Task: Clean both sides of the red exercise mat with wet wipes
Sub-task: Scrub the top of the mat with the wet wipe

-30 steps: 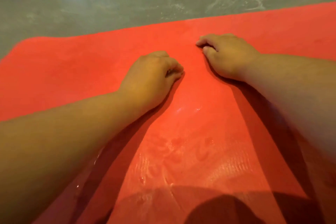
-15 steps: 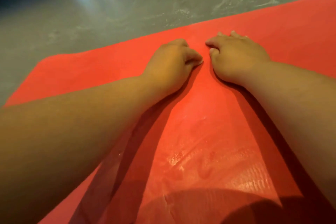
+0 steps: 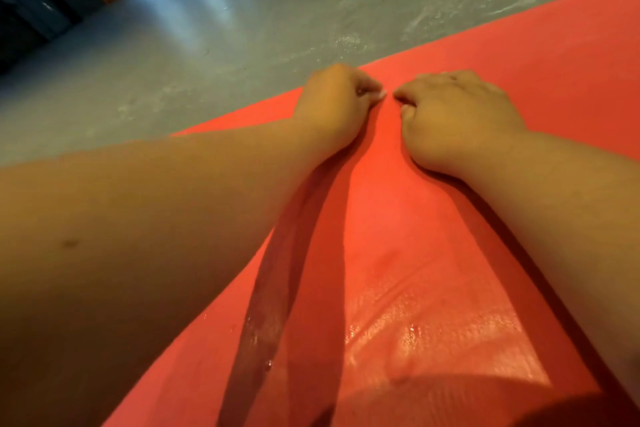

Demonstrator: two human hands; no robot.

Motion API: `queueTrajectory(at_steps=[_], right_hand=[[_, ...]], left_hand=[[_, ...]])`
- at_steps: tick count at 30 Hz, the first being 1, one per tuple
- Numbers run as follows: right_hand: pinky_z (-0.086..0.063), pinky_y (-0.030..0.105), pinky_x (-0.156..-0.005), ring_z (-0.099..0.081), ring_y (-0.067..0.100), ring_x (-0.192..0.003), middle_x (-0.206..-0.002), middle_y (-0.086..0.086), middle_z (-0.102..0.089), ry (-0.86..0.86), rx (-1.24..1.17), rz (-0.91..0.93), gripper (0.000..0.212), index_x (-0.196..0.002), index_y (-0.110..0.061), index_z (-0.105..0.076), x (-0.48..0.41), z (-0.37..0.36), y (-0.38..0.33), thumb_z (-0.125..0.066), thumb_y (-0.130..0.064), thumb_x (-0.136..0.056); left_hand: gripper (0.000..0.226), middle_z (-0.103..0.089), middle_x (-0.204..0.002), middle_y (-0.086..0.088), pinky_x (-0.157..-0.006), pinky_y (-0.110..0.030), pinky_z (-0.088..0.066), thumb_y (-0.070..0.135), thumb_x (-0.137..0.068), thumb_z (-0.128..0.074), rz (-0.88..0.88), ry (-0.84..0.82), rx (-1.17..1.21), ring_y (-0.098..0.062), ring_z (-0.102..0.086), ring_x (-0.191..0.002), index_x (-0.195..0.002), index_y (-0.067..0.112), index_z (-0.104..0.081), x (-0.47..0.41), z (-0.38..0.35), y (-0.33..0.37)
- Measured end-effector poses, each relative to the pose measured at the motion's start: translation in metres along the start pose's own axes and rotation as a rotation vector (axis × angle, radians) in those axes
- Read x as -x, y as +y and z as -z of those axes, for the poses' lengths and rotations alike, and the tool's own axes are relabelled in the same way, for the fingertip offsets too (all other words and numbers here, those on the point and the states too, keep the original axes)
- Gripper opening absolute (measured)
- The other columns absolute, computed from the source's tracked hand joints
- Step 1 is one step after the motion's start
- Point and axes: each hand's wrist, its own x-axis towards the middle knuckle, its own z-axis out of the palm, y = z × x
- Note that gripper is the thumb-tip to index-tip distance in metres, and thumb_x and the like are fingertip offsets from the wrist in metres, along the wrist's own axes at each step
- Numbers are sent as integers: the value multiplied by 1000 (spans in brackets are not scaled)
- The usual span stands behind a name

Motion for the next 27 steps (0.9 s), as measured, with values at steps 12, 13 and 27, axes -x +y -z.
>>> queueTrajectory(at_steps=[12,13,27], right_hand=[[-6,44,-117,-8,29,-146,-158,3,-15,-74,-2,-79,49,-145,-32,-30,-2,-1,-5,-30,-30,-95],[-6,44,-117,-9,29,-146,-158,4,-15,-76,-2,-77,49,-145,-32,-30,-2,-1,-5,-30,-30,-95],[-5,46,-117,-6,30,-146,-159,5,-13,-90,-13,-76,51,-146,-30,-27,0,2,-6,-31,-29,-95]], left_hand=[[24,-69,-114,-11,-94,-27,-44,19,-90,-60,349,119,-55,-24,-62,-110,-109,11,-72,-36,5,-48],[23,-70,-114,-6,-90,-19,-42,23,-91,-63,272,93,33,-18,-62,-109,-111,15,-72,-40,0,-29],[27,-65,-120,-16,-101,-34,-43,9,-91,-53,363,91,-155,-32,-58,-114,-112,8,-70,-41,5,-44]])
